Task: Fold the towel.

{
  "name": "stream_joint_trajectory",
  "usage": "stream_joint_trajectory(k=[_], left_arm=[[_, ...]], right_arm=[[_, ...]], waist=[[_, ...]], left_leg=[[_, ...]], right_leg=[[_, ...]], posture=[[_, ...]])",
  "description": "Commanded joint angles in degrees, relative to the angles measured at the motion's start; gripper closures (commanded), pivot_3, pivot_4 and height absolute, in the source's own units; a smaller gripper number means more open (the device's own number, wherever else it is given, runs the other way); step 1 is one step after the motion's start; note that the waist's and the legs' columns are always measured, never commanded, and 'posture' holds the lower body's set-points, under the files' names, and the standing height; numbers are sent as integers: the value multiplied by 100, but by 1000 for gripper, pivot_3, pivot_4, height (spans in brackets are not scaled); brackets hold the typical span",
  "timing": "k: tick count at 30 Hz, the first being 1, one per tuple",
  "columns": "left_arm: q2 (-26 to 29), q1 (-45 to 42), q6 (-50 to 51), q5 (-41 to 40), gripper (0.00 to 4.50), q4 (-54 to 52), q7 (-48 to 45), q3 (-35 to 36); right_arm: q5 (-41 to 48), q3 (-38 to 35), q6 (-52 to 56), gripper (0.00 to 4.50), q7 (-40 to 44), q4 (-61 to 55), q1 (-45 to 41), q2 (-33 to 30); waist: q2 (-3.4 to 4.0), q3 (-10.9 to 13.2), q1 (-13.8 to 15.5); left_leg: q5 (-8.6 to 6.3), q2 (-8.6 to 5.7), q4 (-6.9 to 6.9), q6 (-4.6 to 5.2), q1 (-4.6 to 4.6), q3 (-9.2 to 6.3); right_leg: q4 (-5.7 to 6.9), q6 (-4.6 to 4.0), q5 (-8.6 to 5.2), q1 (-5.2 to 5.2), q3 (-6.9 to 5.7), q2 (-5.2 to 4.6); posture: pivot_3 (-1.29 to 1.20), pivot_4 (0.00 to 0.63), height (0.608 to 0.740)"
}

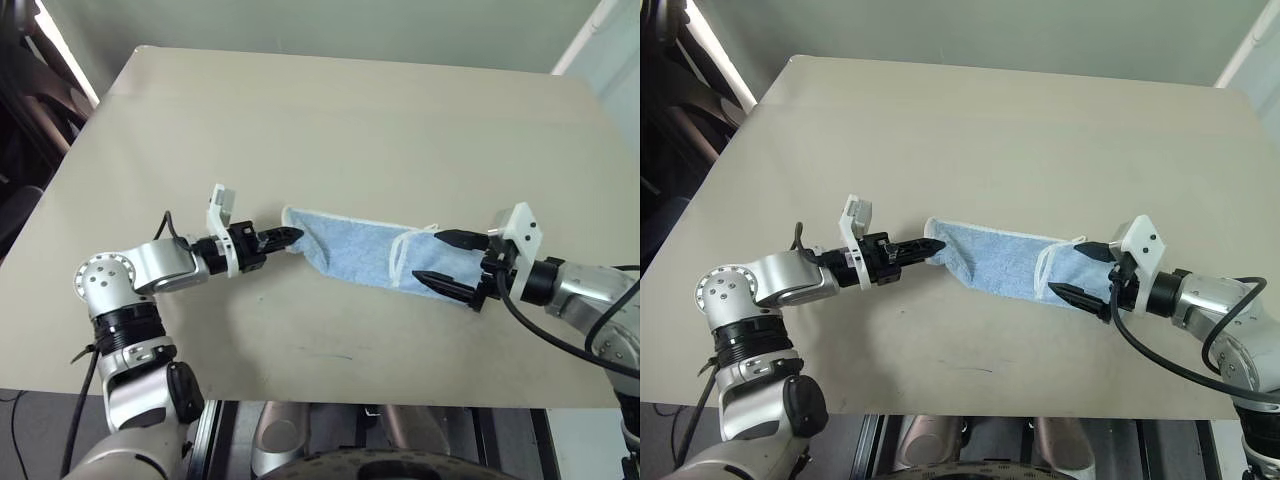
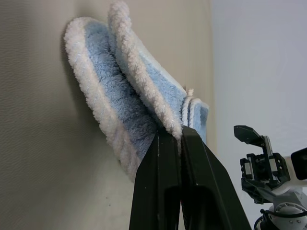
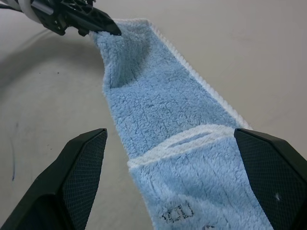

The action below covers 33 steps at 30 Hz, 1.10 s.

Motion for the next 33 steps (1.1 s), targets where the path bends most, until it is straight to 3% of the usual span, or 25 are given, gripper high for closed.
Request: stream_joint_trajectory(k=[1, 12, 16, 22, 26, 33], left_arm=[[301, -218, -209, -622, 4471, 105, 28, -222], [1021, -166, -935, -1989, 4471, 97, 199, -1312], [824, -1156, -681, -2040, 4471, 312, -364, -1857], [1215, -1049, -624, -1546, 4471, 532, -759, -2131], [1390, -901, -506, -1172, 3578, 533, -1136, -2156], [1478, -878, -412, -832, 1057, 557, -1567, -2077]], right_arm=[[57, -339, -98, 0, 30, -252, 84, -110], [85, -445, -52, 0, 21, -292, 142, -124], [92, -748, 21, 0, -155, -394, 352, -124], [144, -955, 115, 0, -345, -702, 704, -53], [127, -971, 112, 0, -390, -776, 814, -29], [100, -870, 120, 0, -389, -752, 740, -54]], waist=[[-2, 1, 1], [-9, 5, -22], [-19, 12, 63], [-12, 11, -83], [-15, 13, -125], [-16, 13, -95]], left_leg=[[0, 0, 0, 0, 0, 0], [-1, -1, 1, -3, -1, 1], [5, -13, 3, 6, -17, -2], [-4, -62, 4, -11, -6, -11], [24, -57, 0, -61, -17, -18], [13, -46, 0, -20, -23, -21]], right_leg=[[1, 0, 0, 0, 0, 0], [2, -2, 5, -4, -2, 2], [1, 4, 3, -7, -9, 2], [1, 12, 8, -7, 2, -6], [1, 13, 5, -25, 1, -5], [0, 19, 3, -22, 4, -9]], posture=[[0, 150, 697], [0, 150, 697], [0, 150, 697], [0, 150, 697], [0, 150, 697], [0, 150, 697]])
